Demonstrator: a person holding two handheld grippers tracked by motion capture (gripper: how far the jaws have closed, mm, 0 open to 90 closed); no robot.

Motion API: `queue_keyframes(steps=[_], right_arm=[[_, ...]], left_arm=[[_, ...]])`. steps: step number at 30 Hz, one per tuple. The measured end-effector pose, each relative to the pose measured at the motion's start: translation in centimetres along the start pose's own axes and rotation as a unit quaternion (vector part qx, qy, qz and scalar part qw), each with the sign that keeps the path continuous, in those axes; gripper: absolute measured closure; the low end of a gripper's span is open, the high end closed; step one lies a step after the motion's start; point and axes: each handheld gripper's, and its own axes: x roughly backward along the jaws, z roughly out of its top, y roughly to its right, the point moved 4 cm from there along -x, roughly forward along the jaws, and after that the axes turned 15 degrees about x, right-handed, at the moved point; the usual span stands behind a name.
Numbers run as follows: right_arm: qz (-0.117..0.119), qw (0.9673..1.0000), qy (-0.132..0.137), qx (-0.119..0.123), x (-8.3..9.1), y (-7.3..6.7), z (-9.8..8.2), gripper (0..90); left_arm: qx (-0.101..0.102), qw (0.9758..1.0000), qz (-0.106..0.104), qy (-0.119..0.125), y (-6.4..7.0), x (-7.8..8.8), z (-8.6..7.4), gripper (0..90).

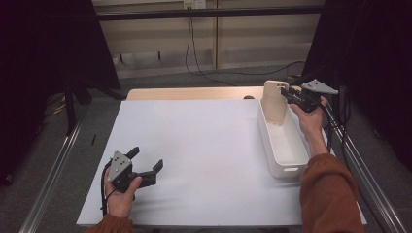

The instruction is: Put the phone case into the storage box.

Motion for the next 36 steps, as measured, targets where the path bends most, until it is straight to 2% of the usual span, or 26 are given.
queue_keyframes(steps=[8,15,21,29,31,32,36], right_arm=[[-0.004,0.9998,-0.017,0.009,-0.5,0.0,-0.4,72.3],[-0.015,0.9995,-0.019,0.020,-0.9,0.2,-0.7,70.7],[-0.010,0.9990,-0.023,0.038,-1.5,0.2,-0.4,68.9],[-0.010,0.9994,-0.020,0.024,-2.1,0.0,-0.3,64.1],[-0.020,0.9994,-0.020,0.022,-2.1,0.2,-0.4,62.3],[-0.018,0.9996,-0.017,0.015,-2.1,0.2,-0.5,62.1],[-0.013,0.9997,-0.016,0.009,-2.2,0.1,-0.6,59.4]], left_arm=[[0.003,1.0000,-0.001,0.002,0.0,-0.1,0.0,3.2],[0.002,1.0000,0.000,0.001,0.0,-0.1,0.0,3.3],[0.002,1.0000,0.001,0.001,0.0,-0.1,0.0,3.3],[0.002,1.0000,0.002,0.001,0.0,-0.1,0.0,3.3],[0.002,1.0000,0.000,0.001,0.0,-0.1,0.0,3.3],[0.003,1.0000,0.000,0.003,0.0,-0.1,0.0,3.3],[0.002,1.0000,0.002,0.001,-0.1,-0.1,0.0,3.3]])
